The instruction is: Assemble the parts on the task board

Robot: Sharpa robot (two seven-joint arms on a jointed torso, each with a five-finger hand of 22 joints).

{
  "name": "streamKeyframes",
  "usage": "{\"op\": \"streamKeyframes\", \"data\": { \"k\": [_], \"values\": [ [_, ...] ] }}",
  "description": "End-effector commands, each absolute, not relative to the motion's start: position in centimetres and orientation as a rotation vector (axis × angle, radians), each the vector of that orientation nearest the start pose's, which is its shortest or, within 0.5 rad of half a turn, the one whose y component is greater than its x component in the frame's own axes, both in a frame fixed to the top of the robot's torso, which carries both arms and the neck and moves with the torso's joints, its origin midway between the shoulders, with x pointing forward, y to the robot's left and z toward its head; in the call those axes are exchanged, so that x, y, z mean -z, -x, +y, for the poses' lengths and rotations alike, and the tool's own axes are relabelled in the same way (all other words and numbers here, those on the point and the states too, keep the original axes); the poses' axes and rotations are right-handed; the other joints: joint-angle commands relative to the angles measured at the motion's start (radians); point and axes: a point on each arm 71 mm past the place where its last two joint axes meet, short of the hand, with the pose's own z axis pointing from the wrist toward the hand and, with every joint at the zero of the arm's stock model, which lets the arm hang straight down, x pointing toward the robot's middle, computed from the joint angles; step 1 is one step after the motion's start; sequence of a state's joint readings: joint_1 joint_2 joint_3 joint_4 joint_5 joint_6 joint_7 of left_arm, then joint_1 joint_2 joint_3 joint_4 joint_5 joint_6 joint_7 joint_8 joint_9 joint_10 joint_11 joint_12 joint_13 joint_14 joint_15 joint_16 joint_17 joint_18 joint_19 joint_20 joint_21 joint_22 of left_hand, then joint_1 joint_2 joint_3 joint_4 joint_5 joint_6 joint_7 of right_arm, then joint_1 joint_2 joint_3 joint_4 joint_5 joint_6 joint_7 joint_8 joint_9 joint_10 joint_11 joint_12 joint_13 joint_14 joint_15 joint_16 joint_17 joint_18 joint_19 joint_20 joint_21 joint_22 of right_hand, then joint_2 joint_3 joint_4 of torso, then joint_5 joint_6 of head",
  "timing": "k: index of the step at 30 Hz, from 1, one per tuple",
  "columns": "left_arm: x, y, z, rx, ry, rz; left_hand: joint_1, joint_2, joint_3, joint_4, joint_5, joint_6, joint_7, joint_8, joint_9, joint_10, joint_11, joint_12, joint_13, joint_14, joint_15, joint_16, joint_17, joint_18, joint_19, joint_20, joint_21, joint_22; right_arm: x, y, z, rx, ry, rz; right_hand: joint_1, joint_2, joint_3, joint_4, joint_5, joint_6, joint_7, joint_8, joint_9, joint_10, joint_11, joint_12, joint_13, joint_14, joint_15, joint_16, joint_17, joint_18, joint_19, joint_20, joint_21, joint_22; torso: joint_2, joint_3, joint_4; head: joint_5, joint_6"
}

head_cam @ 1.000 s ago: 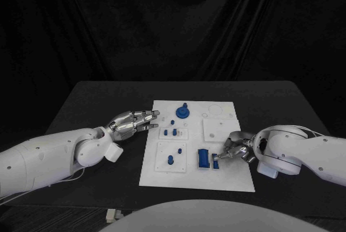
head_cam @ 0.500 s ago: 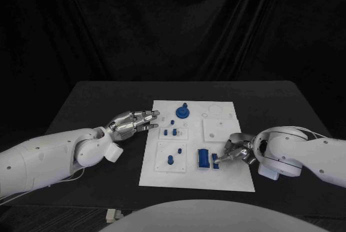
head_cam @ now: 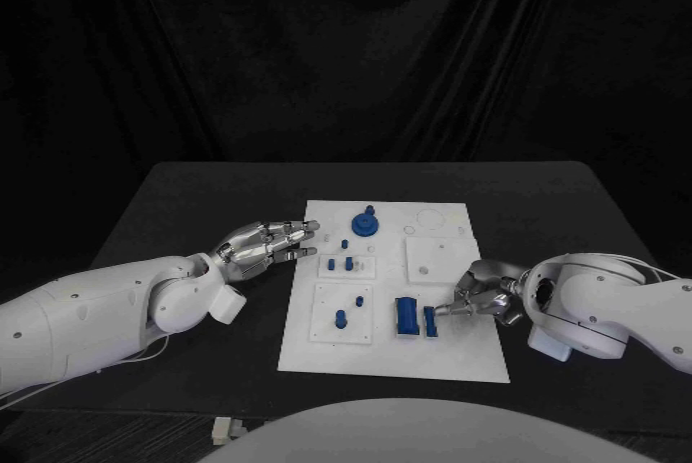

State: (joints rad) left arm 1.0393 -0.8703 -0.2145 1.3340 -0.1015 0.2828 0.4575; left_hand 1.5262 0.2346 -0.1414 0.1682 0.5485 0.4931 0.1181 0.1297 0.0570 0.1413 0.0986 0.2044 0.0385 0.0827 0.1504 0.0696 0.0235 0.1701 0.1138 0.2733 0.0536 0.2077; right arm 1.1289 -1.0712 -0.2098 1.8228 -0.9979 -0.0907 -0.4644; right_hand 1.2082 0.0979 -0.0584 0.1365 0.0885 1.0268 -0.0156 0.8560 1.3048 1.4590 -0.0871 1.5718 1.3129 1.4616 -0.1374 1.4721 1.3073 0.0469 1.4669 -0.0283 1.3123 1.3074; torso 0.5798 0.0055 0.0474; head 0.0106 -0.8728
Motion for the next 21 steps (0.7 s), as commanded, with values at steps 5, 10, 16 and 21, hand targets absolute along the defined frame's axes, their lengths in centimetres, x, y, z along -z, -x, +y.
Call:
{"op": "streamKeyframes", "data": {
  "k": [5, 10, 16, 21],
  "values": [
    [30.5, -42.7, 25.5, 1.851, 1.092, 1.74, -0.008, -0.014, -0.001, -0.001, 0.002, 0.018, 0.003, 0.013, 0.002, 0.022, 0.008, 0.02, 0.003, 0.01, 0.003, 0.015, 0.003, 0.013, 0.022, 0.0, 0.013, 0.015, 22.5, -39.2, -24.2, -0.781, -0.492, 2.069, -0.181, 0.028, -0.075, 0.153, 0.048, -0.08, -0.002, -0.222, -0.136, 0.112, 0.009, -0.001, 0.258, 0.023, 0.004, -0.146, -0.178, 0.051, -0.059, 0.012, -0.209, 0.115, -0.006, -0.0008, 0.0, -0.002, 0.0],
    [29.5, -42.3, 26.0, 1.829, 1.037, 1.613, -0.022, -0.033, -0.024, 0.024, 0.0, 0.053, -0.003, 0.027, 0.005, 0.043, -0.003, 0.035, 0.004, -0.022, -0.064, -0.009, -0.004, 0.012, 0.011, -0.03, 0.009, -0.003, 18.9, -41.1, -24.4, -0.933, -0.541, 1.818, -0.362, 0.094, -0.19, 0.146, 0.112, -0.071, 0.022, -0.311, -0.237, -0.026, 0.036, -0.196, 0.061, -0.072, 0.027, -0.509, -0.622, 0.107, -0.162, 0.034, -0.586, -0.052, -0.016, 0.0009, -0.0025, 0.001, 0.0],
    [28.3, -41.9, 26.0, 1.764, 0.87, 1.497, -0.044, -0.068, -0.077, 0.124, -0.095, 0.026, -0.069, 0.019, 0.0, -0.034, -0.082, 0.007, -0.002, -0.076, -0.155, -0.056, -0.018, 0.011, -0.052, -0.121, -0.023, -0.075, 16.7, -42.6, -24.4, -1.136, -0.594, 1.549, -0.33, 0.132, -0.293, 0.155, 0.088, -0.136, 0.131, -0.519, -0.482, -0.456, 0.14, -0.895, -0.53, -0.266, 0.149, -1.04, -0.958, 0.113, -0.346, 0.137, -1.068, -0.383, -0.019, 0.0044, -0.0072, -0.002, 0.0],
    [27.9, -42.1, 25.4, 1.738, 0.774, 1.431, -0.098, -0.079, -0.125, 0.125, -0.214, -0.087, -0.128, -0.028, -0.012, -0.105, -0.149, -0.045, -0.011, -0.083, -0.215, -0.07, -0.024, 0.005, -0.112, -0.18, -0.052, -0.199, 17.3, -42.6, -24.5, -1.299, -0.614, 1.463, -0.26, 0.122, -0.315, 0.152, 0.025, -0.331, 0.146, -0.694, -0.653, -0.961, 0.371, -1.251, -0.749, -0.758, 0.38, -1.333, -1.107, 0.024, -0.789, 0.27, -1.257, -0.582, -0.018, 0.0042, -0.0049, -0.007, 0.0]
  ]
}}
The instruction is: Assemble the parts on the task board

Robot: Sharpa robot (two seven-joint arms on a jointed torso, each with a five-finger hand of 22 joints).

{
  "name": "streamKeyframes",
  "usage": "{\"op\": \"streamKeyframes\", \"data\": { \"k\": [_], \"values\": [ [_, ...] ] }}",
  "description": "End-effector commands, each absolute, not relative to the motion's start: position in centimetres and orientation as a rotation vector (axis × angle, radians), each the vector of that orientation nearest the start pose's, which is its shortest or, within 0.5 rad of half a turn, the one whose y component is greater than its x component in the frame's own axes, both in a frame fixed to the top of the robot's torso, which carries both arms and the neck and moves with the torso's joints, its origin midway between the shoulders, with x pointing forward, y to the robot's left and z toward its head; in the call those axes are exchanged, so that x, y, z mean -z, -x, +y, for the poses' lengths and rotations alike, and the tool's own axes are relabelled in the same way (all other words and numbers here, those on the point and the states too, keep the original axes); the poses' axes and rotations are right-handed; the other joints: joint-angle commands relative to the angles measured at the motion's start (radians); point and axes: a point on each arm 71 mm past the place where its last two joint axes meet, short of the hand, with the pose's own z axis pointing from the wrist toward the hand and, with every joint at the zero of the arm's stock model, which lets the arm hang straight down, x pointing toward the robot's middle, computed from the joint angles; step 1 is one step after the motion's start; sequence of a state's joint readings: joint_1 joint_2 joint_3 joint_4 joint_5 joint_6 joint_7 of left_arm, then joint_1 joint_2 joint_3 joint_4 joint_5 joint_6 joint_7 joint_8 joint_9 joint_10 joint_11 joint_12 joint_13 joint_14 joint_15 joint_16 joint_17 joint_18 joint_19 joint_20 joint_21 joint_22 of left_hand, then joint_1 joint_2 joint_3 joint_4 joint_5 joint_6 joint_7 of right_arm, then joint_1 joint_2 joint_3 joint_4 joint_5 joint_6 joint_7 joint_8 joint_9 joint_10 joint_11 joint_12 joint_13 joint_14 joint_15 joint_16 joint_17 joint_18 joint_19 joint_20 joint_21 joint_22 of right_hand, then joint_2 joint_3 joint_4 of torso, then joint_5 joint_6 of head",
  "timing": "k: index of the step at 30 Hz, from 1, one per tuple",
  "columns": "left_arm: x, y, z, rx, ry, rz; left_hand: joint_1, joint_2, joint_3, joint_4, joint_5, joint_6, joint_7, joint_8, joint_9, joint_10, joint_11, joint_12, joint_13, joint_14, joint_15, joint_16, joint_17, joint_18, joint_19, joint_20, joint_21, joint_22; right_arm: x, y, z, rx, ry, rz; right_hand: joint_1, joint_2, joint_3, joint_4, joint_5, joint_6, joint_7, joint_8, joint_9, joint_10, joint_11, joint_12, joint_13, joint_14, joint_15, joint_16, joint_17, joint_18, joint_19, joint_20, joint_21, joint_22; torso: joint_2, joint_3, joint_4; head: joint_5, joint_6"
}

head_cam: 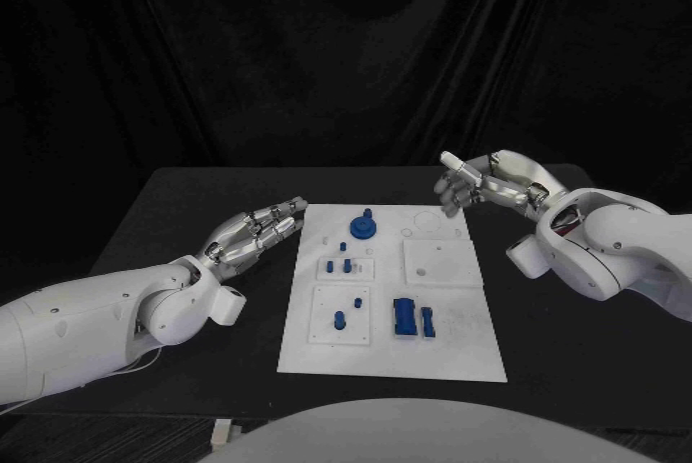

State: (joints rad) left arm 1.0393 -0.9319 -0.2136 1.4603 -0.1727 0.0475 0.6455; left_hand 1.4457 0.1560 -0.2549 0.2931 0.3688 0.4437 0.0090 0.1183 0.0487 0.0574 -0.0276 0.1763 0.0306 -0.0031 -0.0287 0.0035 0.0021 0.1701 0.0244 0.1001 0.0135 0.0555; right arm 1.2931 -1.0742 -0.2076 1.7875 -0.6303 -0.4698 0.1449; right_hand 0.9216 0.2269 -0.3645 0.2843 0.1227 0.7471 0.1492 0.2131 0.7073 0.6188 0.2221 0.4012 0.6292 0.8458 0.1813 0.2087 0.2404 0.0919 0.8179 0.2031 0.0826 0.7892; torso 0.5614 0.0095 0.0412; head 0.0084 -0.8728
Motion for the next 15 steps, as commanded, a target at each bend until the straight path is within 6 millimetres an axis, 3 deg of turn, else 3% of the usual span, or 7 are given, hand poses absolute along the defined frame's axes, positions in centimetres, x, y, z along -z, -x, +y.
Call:
{"op": "streamKeyframes", "data": {
  "k": [1, 2, 3, 5, 8, 14, 15],
  "values": [
    [27.8, -42.1, 25.3, 1.732, 0.756, 1.42, -0.039, -0.007, -0.024, -0.001, -0.081, -0.061, -0.043, -0.03, -0.006, -0.035, -0.047, -0.031, -0.006, 0.003, -0.053, -0.004, -0.002, 0.006, -0.024, -0.02, -0.013, -0.054, 17.4, -42.6, -24.5, -1.322, -0.61, 1.446, 0.036, -0.006, -0.015, 0.006, -0.009, -0.051, -0.03, -0.068, -0.092, -0.125, 0.064, -0.091, -0.1, -0.167, 0.069, -0.071, -0.052, -0.02, -0.182, 0.05, -0.018, -0.101, 0.002, 0.0002, 0.0022, -0.007, 0.0],
    [27.8, -42.1, 25.2, 1.725, 0.735, 1.408, -0.051, -0.013, -0.028, -0.001, -0.111, -0.069, -0.062, -0.038, -0.007, -0.04, -0.069, -0.034, -0.007, 0.003, -0.067, -0.004, -0.002, 0.007, -0.024, -0.027, -0.013, -0.056, 17.6, -42.6, -24.6, -1.348, -0.605, 1.429, 0.044, -0.009, -0.018, 0.006, -0.01, -0.093, -0.06, -0.099, -0.12, -0.159, 0.051, -0.113, -0.125, -0.219, 0.077, -0.093, -0.067, -0.024, -0.251, 0.061, -0.026, -0.143, 0.003, -0.0008, 0.0032, -0.009, 0.0],
    [27.7, -42.1, 25.2, 1.72, 0.719, 1.399, -0.06, -0.018, -0.03, -0.001, -0.127, -0.08, -0.079, -0.045, -0.009, -0.042, -0.088, -0.038, -0.008, 0.003, -0.074, -0.004, -0.002, 0.007, -0.024, -0.033, -0.013, -0.056, 17.9, -42.6, -24.6, -1.366, -0.601, 1.419, 0.058, -0.015, -0.02, 0.007, -0.012, -0.115, -0.089, -0.125, -0.155, -0.204, 0.018, -0.139, -0.16, -0.297, 0.069, -0.113, -0.091, -0.016, -0.472, 0.081, -0.031, -0.336, 0.004, -0.0014, 0.0036, -0.009, 0.0],
    [27.6, -42.1, 25.0, 1.708, 0.687, 1.38, -0.072, -0.026, -0.029, 0.0, -0.145, -0.096, -0.099, -0.059, -0.011, -0.045, -0.11, -0.043, -0.009, 0.003, -0.08, -0.004, -0.002, 0.006, -0.024, -0.042, -0.013, -0.056, 18.5, -42.4, -24.7, -1.4, -0.596, 1.399, 0.081, -0.032, -0.02, 0.006, -0.023, -0.294, -0.151, -0.162, -0.343, -0.412, -0.057, -0.247, -0.339, -0.656, -0.001, -0.158, -0.186, -0.024, -0.771, 0.079, -0.069, -0.673, 0.005, -0.0009, 0.0026, -0.004, 0.0],
    [27.5, -42.1, 25.0, 1.696, 0.656, 1.365, -0.095, -0.039, -0.023, 0.0, -0.173, -0.105, -0.136, -0.075, -0.012, -0.051, -0.152, -0.061, -0.012, 0.003, -0.09, -0.004, -0.002, 0.006, -0.024, -0.061, -0.013, -0.056, 19.2, -42.2, -24.7, -1.425, -0.588, 1.373, 0.081, -0.061, 0.005, 0.009, -0.024, -0.473, -0.23, -0.176, -0.515, -0.545, -0.141, -0.301, -0.471, -0.801, -0.009, -0.188, -0.223, 0.024, -0.806, 0.058, -0.075, -0.731, 0.005, 0.0, 0.0011, -0.001, 0.0],
    [27.4, -42.1, 24.8, 1.686, 0.617, 1.359, -0.128, -0.067, 0.01, 0.001, -0.195, -0.099, -0.21, -0.084, -0.013, -0.056, -0.224, -0.083, -0.015, 0.003, -0.099, -0.004, -0.002, 0.005, -0.024, -0.067, -0.013, -0.056, 20.4, -41.8, -24.9, -1.443, -0.581, 1.343, 0.092, -0.141, 0.112, 0.009, -0.02, -0.541, -0.284, -0.185, -0.614, -0.596, -0.217, -0.321, -0.559, -0.842, -0.062, -0.204, -0.237, 0.067, -0.815, 0.053, -0.079, -0.766, 0.003, -0.0002, 0.0024, -0.009, 0.0],
    [29.3, -42.4, 24.9, 1.568, 0.819, 1.595, -0.519, -0.156, 0.082, -0.087, -0.244, -0.202, -0.146, -0.118, -0.049, -0.057, -0.145, -0.176, -0.031, 0.003, 0.029, -0.004, -0.002, -0.051, -0.024, -0.1, -0.013, -0.056, 20.9, -41.9, -24.8, -1.38, -0.604, 1.431, -0.213, -0.227, 0.181, -0.079, -0.05, -0.598, -0.243, -0.213, -0.707, -0.619, -0.222, -0.401, -0.629, -0.846, -0.092, -0.209, -0.24, 0.012, -0.818, -0.024, -0.083, -0.789, 0.004, -0.0001, 0.0017, -0.006, 0.0]
  ]
}}
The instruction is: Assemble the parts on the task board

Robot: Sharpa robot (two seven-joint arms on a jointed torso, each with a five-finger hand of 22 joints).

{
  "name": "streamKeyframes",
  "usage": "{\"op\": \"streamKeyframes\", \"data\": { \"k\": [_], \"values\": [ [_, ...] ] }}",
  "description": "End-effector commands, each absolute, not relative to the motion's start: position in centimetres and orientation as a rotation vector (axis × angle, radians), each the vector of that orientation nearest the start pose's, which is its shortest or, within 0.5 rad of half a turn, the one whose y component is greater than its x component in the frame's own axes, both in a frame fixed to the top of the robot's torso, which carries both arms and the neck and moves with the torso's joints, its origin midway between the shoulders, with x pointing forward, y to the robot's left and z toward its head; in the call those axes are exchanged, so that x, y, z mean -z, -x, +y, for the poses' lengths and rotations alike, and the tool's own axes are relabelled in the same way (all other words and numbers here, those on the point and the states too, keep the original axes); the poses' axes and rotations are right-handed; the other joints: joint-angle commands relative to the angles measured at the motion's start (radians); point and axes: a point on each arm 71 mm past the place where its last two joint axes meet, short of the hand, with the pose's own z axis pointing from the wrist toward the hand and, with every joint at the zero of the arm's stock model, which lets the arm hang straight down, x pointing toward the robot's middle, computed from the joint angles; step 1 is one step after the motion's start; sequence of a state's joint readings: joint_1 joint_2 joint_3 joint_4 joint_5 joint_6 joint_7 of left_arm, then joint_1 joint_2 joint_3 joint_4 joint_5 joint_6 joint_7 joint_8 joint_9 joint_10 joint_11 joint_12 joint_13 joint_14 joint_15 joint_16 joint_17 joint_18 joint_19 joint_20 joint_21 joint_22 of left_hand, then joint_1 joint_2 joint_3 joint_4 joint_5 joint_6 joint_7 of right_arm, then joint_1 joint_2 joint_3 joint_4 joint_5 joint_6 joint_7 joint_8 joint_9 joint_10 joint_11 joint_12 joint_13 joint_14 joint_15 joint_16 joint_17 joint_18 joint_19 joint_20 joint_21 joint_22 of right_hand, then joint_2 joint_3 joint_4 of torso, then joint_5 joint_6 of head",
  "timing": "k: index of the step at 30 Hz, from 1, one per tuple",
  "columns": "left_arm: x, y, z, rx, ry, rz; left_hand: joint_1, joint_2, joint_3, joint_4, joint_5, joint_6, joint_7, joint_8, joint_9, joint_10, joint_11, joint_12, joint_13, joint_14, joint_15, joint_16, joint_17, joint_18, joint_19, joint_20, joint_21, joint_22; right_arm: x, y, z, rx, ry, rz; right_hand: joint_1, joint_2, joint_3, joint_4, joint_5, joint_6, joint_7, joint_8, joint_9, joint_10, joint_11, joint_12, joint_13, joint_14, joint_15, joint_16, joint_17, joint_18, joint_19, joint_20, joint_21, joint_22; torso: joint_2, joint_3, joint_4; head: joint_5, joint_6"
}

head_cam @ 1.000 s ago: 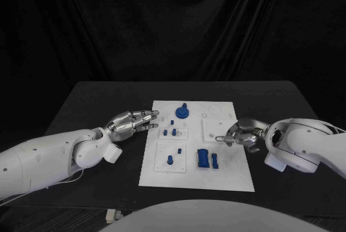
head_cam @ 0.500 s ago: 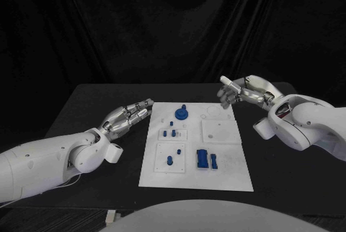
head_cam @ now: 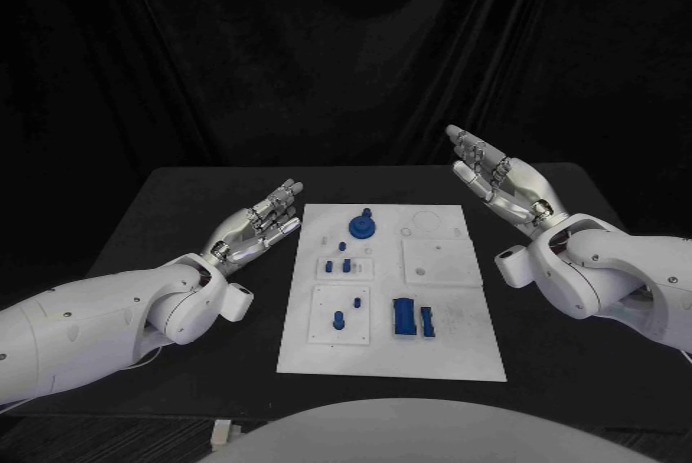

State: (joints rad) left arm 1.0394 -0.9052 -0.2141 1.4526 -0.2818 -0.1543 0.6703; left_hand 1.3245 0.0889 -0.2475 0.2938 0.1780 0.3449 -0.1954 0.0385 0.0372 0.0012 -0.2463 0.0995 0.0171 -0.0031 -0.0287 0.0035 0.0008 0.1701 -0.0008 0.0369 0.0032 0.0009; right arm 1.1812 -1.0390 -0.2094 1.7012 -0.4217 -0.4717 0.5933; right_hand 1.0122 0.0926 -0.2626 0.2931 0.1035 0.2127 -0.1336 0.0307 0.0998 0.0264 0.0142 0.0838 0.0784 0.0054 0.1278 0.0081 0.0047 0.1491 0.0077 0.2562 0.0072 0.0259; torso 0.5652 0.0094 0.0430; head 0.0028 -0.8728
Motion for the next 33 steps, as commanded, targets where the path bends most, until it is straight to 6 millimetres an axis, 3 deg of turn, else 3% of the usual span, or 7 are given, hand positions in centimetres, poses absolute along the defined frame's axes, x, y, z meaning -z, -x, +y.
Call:
{"op": "streamKeyframes", "data": {
  "k": [1, 2, 6, 19, 20, 22, 33],
  "values": [
    [29.3, -42.4, 24.9, 1.568, 0.82, 1.594, -0.401, -0.089, 0.075, -0.089, -0.054, -0.104, 0.056, -0.039, -0.037, -0.001, 0.073, -0.1, -0.017, 0.003, 0.029, -0.004, -0.001, -0.051, 0.001, -0.037, -0.003, -0.001, 20.9, -42.0, -24.8, -1.38, -0.605, 1.431, -0.351, -0.093, 0.102, -0.109, -0.103, -0.081, 0.049, -0.031, -0.1, -0.026, -0.014, -0.084, -0.078, -0.005, -0.05, -0.008, -0.005, -0.047, -0.008, -0.096, -0.007, -0.026, 0.0, 0.0, -0.0001, 0.0, 0.001],
    [29.3, -42.5, 24.9, 1.566, 0.821, 1.592, -0.428, -0.089, 0.081, -0.095, -0.058, -0.109, 0.059, -0.039, -0.037, -0.001, 0.073, -0.1, -0.017, 0.003, 0.029, -0.004, -0.001, -0.051, 0.001, -0.037, -0.003, -0.001, 20.9, -42.0, -24.7, -1.379, -0.609, 1.429, -0.462, -0.093, 0.13, -0.14, -0.103, -0.103, 0.134, -0.031, -0.1, -0.026, -0.014, -0.084, -0.078, -0.005, -0.128, -0.008, -0.005, -0.059, -0.008, -0.123, -0.007, -0.026, 0.0, -0.0001, -0.0003, 0.0, 0.002],
    [28.9, -42.8, 24.5, 1.55, 0.837, 1.568, -0.553, -0.089, 0.107, -0.119, -0.076, -0.142, 0.079, -0.039, -0.037, -0.001, 0.098, -0.1, -0.017, 0.003, 0.029, -0.004, -0.001, -0.058, 0.001, -0.037, -0.003, -0.001, 20.9, -42.4, -24.3, -1.371, -0.651, 1.409, -0.741, -0.093, 0.263, -0.212, -0.103, -0.213, 0.134, -0.031, -0.1, -0.026, -0.014, -0.084, -0.078, -0.005, -0.128, -0.008, -0.005, -0.149, -0.008, -0.256, -0.007, -0.026, -0.001, -0.0006, -0.0029, 0.0, 0.018],
    [25.0, -45.3, 21.2, 1.364, 1.041, 1.34, -0.88, -0.089, 0.17, -0.19, -0.178, -0.226, 0.195, -0.039, -0.037, -0.001, 0.16, -0.1, -0.017, 0.003, 0.029, -0.004, -0.001, -0.091, 0.001, -0.037, -0.003, -0.001, 21.9, -45.6, -20.4, -1.268, -1.082, 1.251, -1.012, -0.093, 0.263, -0.293, -0.103, -0.213, 0.134, -0.031, -0.1, -0.026, -0.014, -0.084, -0.078, -0.005, -0.128, -0.008, -0.005, -0.149, -0.008, -0.256, -0.007, -0.026, -0.014, -0.0064, -0.0295, -0.002, 0.187],
    [24.7, -45.4, 20.9, 1.348, 1.061, 1.323, -0.897, -0.089, 0.171, -0.194, -0.178, -0.232, 0.195, -0.039, -0.037, -0.001, 0.162, -0.1, -0.017, 0.003, 0.029, -0.004, -0.001, -0.17, 0.001, -0.037, -0.003, -0.001, 22.0, -45.7, -20.2, -1.26, -1.108, 1.243, -1.012, -0.093, 0.263, -0.293, -0.103, -0.213, 0.134, -0.031, -0.1, -0.026, -0.014, -0.084, -0.078, -0.005, -0.128, -0.008, -0.005, -0.149, -0.008, -0.256, -0.007, -0.026, -0.015, -0.0069, -0.0315, -0.002, 0.2],
    [23.9, -45.7, 20.4, 1.311, 1.107, 1.287, -0.936, -0.089, 0.247, -0.203, -0.178, -0.244, 0.195, -0.039, -0.037, -0.001, 0.17, -0.1, -0.017, 0.003, 0.029, -0.004, -0.001, -0.17, 0.001, -0.037, -0.003, -0.001, 22.2, -46.0, -19.7, -1.244, -1.16, 1.23, -1.012, -0.093, 0.263, -0.293, -0.103, -0.213, 0.134, -0.031, -0.1, -0.026, -0.014, -0.084, -0.078, -0.005, -0.128, -0.008, -0.005, -0.149, -0.008, -0.256, -0.007, -0.026, -0.017, -0.0078, -0.0357, -0.002, 0.227],
    [22.4, -46.2, 19.2, 1.229, 1.209, 1.218, -1.077, -0.089, 0.247, -0.294, -0.178, -0.345, 0.195, -0.039, -0.037, -0.001, 0.246, -0.1, -0.017, 0.003, 0.029, -0.004, -0.001, -0.17, 0.001, -0.037, -0.003, -0.001, 22.4, -46.2, -19.2, -1.229, -1.209, 1.218, -1.012, -0.093, 0.263, -0.293, -0.103, -0.213, 0.134, -0.031, -0.1, -0.026, -0.014, -0.084, -0.078, -0.005, -0.128, -0.008, -0.005, -0.149, -0.008, -0.256, -0.007, -0.026, -0.021, -0.0094, -0.043, -0.003, 0.273]
  ]
}}
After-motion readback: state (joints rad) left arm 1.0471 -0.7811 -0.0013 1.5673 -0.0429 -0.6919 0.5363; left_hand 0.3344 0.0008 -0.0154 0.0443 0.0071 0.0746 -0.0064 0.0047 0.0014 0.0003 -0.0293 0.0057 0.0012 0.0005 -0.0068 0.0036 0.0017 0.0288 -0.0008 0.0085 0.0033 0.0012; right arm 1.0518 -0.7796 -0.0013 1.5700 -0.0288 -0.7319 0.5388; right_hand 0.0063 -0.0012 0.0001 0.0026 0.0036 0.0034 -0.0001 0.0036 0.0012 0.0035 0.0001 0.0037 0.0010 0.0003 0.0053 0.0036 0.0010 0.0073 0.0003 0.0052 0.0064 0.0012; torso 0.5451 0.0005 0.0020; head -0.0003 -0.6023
